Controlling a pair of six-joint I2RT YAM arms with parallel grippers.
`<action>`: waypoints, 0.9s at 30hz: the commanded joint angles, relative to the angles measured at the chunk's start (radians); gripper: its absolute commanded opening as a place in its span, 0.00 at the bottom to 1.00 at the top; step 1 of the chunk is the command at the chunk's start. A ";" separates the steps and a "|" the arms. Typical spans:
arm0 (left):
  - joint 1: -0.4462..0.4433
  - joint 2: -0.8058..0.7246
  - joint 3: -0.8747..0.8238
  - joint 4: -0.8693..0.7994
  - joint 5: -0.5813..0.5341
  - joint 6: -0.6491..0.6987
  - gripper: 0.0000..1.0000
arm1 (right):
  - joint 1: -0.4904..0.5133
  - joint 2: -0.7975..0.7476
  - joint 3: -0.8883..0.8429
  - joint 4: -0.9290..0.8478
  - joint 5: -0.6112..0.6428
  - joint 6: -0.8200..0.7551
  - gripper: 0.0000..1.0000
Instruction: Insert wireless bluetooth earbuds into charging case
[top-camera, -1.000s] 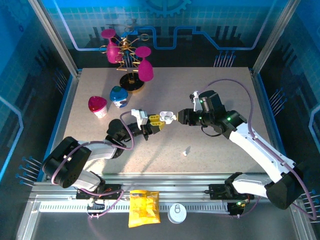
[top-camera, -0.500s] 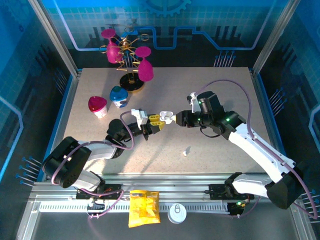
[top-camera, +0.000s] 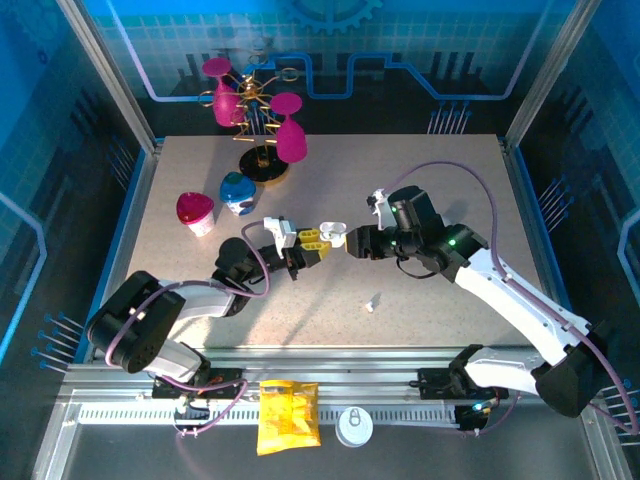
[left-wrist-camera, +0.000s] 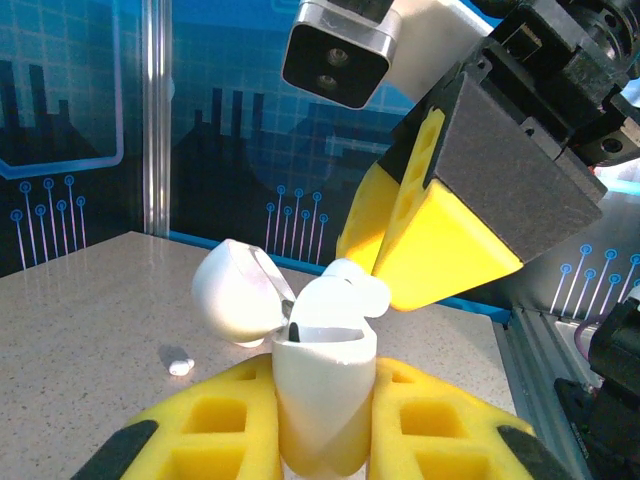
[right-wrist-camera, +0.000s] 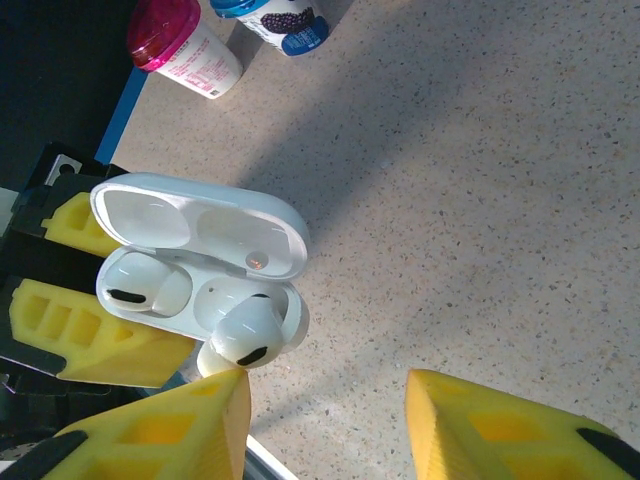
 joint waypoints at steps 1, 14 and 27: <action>-0.006 0.008 0.030 0.057 0.014 -0.021 0.00 | 0.013 0.001 0.013 0.001 -0.017 -0.012 0.45; -0.007 -0.005 0.019 0.049 0.019 -0.015 0.00 | 0.032 0.017 0.032 0.021 -0.035 -0.039 0.52; -0.006 -0.006 0.020 0.057 0.027 -0.018 0.00 | 0.016 -0.074 -0.001 0.054 -0.003 -0.059 0.63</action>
